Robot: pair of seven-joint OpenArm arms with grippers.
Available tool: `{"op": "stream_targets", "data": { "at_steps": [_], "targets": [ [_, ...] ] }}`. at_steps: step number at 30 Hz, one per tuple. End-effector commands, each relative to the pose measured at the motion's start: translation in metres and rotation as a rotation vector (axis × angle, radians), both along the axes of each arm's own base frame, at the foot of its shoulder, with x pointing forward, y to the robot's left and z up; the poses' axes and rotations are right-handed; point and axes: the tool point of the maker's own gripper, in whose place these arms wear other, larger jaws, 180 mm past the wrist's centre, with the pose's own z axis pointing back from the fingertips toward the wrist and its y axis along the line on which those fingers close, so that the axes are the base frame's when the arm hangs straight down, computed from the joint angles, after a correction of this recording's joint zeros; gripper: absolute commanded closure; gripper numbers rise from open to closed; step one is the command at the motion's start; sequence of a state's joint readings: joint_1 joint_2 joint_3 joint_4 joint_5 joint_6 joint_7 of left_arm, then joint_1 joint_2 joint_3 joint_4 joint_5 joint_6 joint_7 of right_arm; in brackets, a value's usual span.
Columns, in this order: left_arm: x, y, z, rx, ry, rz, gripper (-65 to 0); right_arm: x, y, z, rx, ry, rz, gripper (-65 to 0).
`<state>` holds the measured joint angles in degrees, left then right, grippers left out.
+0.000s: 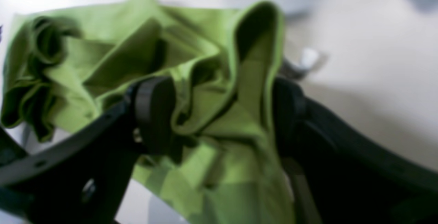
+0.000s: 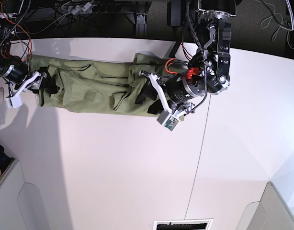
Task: Layout the t-shirt on the table in an organized manner, then fold the t-shirt properly
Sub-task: 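Carry the held strip end with the left gripper toward the right gripper, then grasp the folded bundle with both grippers and fold it over again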
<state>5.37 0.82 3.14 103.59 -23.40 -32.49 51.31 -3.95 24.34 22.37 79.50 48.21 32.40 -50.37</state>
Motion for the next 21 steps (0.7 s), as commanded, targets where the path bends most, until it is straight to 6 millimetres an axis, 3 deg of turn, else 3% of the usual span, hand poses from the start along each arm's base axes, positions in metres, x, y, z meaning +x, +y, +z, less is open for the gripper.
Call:
{"op": "stream_targets", "data": {
  "at_steps": [1, 3, 5, 6, 8, 9, 12, 16, 18, 21],
  "targets": [
    [0.009, 0.004, 0.015, -0.026, -0.05, 0.012, -33.0, 0.001, 0.0, 0.003, -0.016, -0.005, 0.023, -42.4],
    [0.012, 0.019, 0.013, -0.012, -0.05, 0.038, -33.0, 0.002, 0.004, 0.002, -0.006, -0.006, 0.026, -41.8],
    [0.014, 0.035, 0.011, 0.006, -0.049, 0.061, -33.0, 0.003, 0.008, 0.003, 0.009, -0.01, 0.023, -35.1],
    [0.015, 0.043, 0.01, 0.022, -0.05, 0.073, -33.0, 0.003, 0.009, 0.003, 0.016, -0.011, 0.022, -27.7],
    [0.018, 0.062, 0.008, 0.053, -0.052, 0.101, -33.0, 0.003, 0.01, 0.003, 0.019, -0.012, 0.021, -6.7],
    [0.019, 0.072, 0.008, 0.068, -0.054, 0.116, -33.0, 0.003, 0.009, 0.003, 0.018, -0.013, 0.019, 0.0],
    [0.023, 0.102, 0.008, 0.111, -0.06, 0.164, -33.0, 0.008, 0.003, 0.007, 0.003, -0.038, 0.004, 0.0],
    [0.02, 0.134, 0.004, 0.166, -0.051, 0.207, -33.0, 0.025, -0.02, 0.024, -0.038, -0.1, -0.043, 0.0],
    [0.012, 0.141, -0.005, 0.186, -0.021, 0.206, -33.0, 0.035, -0.035, 0.037, -0.059, -0.136, -0.071, 0.0],
    [-0.004, 0.133, -0.019, 0.162, 0.027, 0.191, -33.0, 0.051, -0.052, 0.058, -0.088, -0.18, -0.088, 0.0]
  ]
}}
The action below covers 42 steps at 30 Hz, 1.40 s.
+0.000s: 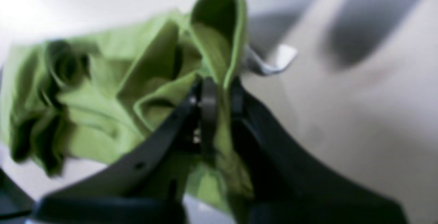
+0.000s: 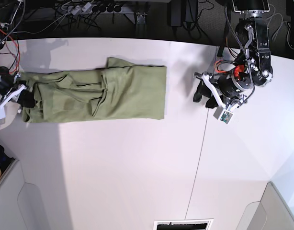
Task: Layout the t-shirt on the table in an organized manner, then fold the t-shirt properly
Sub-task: 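Grasp the folded bundle with both grippers and fold it over again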
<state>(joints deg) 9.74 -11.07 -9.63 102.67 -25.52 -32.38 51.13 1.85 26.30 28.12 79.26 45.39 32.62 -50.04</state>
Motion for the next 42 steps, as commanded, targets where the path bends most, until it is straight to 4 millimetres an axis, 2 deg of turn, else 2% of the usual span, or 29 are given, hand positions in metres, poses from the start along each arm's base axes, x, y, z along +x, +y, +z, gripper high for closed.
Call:
{"op": "stream_targets", "data": {
  "at_steps": [1, 7, 11, 14, 19, 23, 26, 28, 32, 33, 35, 36, 37, 42],
  "targets": [
    [0.003, -0.012, 0.01, -0.049, -0.037, -0.021, -33.0, 0.014, -0.008, 0.022, -0.015, -0.062, 0.002, 0.0],
    [-0.018, -0.079, -0.006, -0.096, 0.015, -0.159, -33.0, 0.035, 0.008, 0.042, 0.04, -0.116, 0.023, 0.0],
    [-0.024, -0.12, -0.014, -0.127, 0.03, -0.216, -33.0, 0.038, 0.046, 0.054, 0.102, -0.156, 0.089, 0.0],
    [-0.028, -0.137, -0.017, -0.165, 0.049, -0.22, -32.9, 0.035, 0.079, 0.067, 0.148, -0.196, 0.143, 0.0],
    [-0.03, -0.145, -0.02, -0.189, 0.066, -0.215, -33.0, 0.017, 0.138, 0.075, 0.174, -0.234, 0.26, 0.0],
    [-0.033, -0.144, -0.027, -0.185, 0.087, -0.214, -33.0, -0.011, 0.192, 0.071, 0.214, -0.215, 0.377, 0.0],
    [-0.033, -0.144, -0.027, -0.185, 0.086, -0.214, -33.0, -0.024, 0.224, 0.066, 0.255, -0.201, 0.434, 0.0],
    [-0.033, -0.144, -0.027, -0.185, 0.087, -0.214, -33.0, -0.027, 0.239, 0.063, 0.255, -0.194, 0.461, 0.0],
    [-0.033, -0.144, -0.027, -0.184, 0.087, -0.214, -33.0, -0.03, 0.257, 0.057, 0.221, -0.19, 0.508, 0.0],
    [-0.033, -0.144, -0.027, -0.184, 0.087, -0.214, -33.0, -0.032, 0.262, 0.057, 0.225, -0.187, 0.524, -7.9],
    [-0.033, -0.144, -0.027, -0.185, 0.087, -0.214, -33.0, -0.036, 0.273, 0.056, 0.236, -0.182, 0.554, -28.4],
    [-0.033, -0.144, -0.027, -0.185, 0.086, -0.214, -33.0, -0.038, 0.277, 0.057, 0.243, -0.182, 0.565, -35.2],
    [-0.033, -0.144, -0.027, -0.185, 0.087, -0.214, -33.0, -0.039, 0.282, 0.057, 0.249, -0.182, 0.575, -38.3],
    [-0.033, -0.143, -0.027, -0.184, 0.087, -0.213, -33.0, -0.041, 0.292, 0.068, 0.288, -0.207, 0.602, -38.4]
  ]
}}
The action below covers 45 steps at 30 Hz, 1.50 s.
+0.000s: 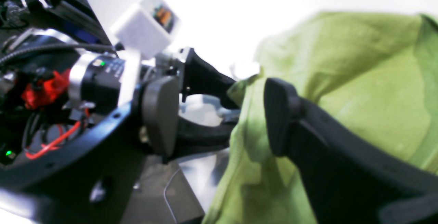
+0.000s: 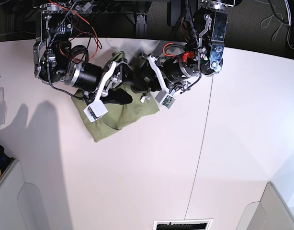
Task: Layout the t-shirt on the table in an organized manner, then fold the t-shirt properly
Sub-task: 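Grasp the folded bundle with both grippers and fold it over again, then press the folded shirt flat and release it with both grippers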
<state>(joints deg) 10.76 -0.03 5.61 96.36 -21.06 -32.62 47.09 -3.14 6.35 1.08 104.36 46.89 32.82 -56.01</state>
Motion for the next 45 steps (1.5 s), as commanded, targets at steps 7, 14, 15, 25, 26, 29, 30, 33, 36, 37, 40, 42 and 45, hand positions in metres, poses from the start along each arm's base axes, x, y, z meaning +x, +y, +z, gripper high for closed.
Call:
{"op": "stream_targets", "data": {
  "at_steps": [7, 14, 15, 25, 26, 29, 30, 33, 36, 37, 40, 42, 45],
  "targets": [
    [0.011, 0.032, 0.007, 0.055, -0.037, 0.034, -32.9, 0.047, -0.021, 0.047, -0.035, -0.208, -0.082, -35.1],
    [0.029, 0.08, 0.063, 0.051, -0.185, 0.068, -32.9, 0.108, -0.093, 0.082, -0.161, -0.36, -0.322, 0.0],
    [0.029, 0.077, 0.073, 0.026, -0.21, 0.049, -31.9, 0.115, -0.101, 0.085, -0.17, -0.368, -0.342, 0.0],
    [-0.014, -0.032, 0.098, -0.148, -0.251, -0.261, -7.9, 0.172, -0.114, 0.022, -0.172, -0.177, -0.31, 0.0],
    [-0.017, -0.042, 0.096, -0.135, -0.257, -0.284, -7.9, 0.174, -0.108, 0.014, -0.187, -0.156, -0.288, 0.0],
    [-0.026, -0.063, 0.088, -0.114, -0.254, -0.331, -7.9, 0.174, -0.084, -0.006, -0.241, -0.117, -0.198, 0.0],
    [-0.027, -0.067, 0.082, -0.111, -0.242, -0.337, -7.9, 0.171, -0.076, -0.012, -0.266, -0.112, -0.162, 0.0],
    [-0.026, -0.062, 0.056, -0.061, -0.192, -0.331, -7.9, 0.157, -0.061, -0.03, -0.358, -0.098, -0.069, 0.0],
    [-0.017, -0.045, 0.033, -0.011, -0.144, -0.289, -7.9, 0.145, -0.064, -0.044, -0.416, -0.07, -0.014, 0.0],
    [-0.012, -0.039, 0.029, -0.009, -0.14, -0.269, -7.9, 0.141, -0.068, -0.046, -0.423, -0.059, -0.007, 0.0],
    [0.002, -0.019, 0.022, 0.01, -0.144, -0.225, -7.9, 0.128, -0.077, -0.049, -0.397, -0.025, -0.007, 0.0],
    [0.012, -0.004, 0.017, 0.044, -0.147, -0.209, -7.9, 0.112, -0.08, -0.051, -0.376, -0.006, -0.001, 0.0],
    [0.03, 0.011, 0.016, 0.079, -0.16, -0.194, -7.9, 0.086, -0.081, -0.05, -0.35, 0.006, 0.001, 0.0]
  ]
}}
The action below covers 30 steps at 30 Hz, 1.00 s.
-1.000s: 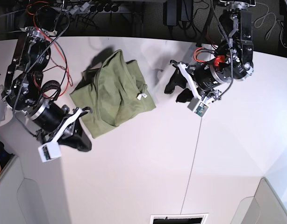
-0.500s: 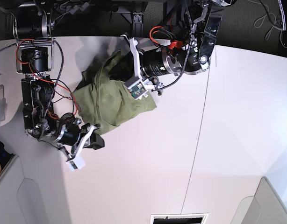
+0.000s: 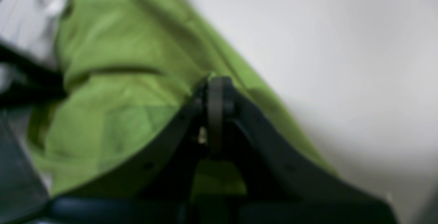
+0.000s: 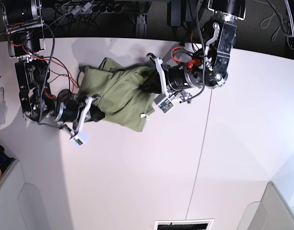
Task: Layout the t-shirt on the table in an organized manner, then fold the t-shirt properly
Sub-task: 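Press the folded shirt flat and release it with both grippers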
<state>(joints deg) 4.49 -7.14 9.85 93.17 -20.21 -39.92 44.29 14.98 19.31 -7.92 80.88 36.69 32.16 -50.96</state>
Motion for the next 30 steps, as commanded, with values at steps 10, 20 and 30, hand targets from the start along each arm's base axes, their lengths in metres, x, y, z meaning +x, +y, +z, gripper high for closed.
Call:
{"op": "stream_targets", "data": {
  "at_steps": [10, 20, 30],
  "targets": [
    [0.075, 0.009, 0.015, 0.024, -0.054, 0.022, -7.9, -0.061, 0.04, 0.032, 0.158, -0.069, 0.049, 0.0],
    [0.077, 0.019, 0.078, -0.043, -0.171, -0.021, -8.0, -0.037, 0.027, 0.063, 0.205, -0.169, -0.056, 0.0],
    [0.018, 0.013, 0.064, -0.151, -0.064, -0.047, -8.0, -0.038, 0.051, 0.08, 0.236, -0.224, 0.02, 0.0]
  ]
}}
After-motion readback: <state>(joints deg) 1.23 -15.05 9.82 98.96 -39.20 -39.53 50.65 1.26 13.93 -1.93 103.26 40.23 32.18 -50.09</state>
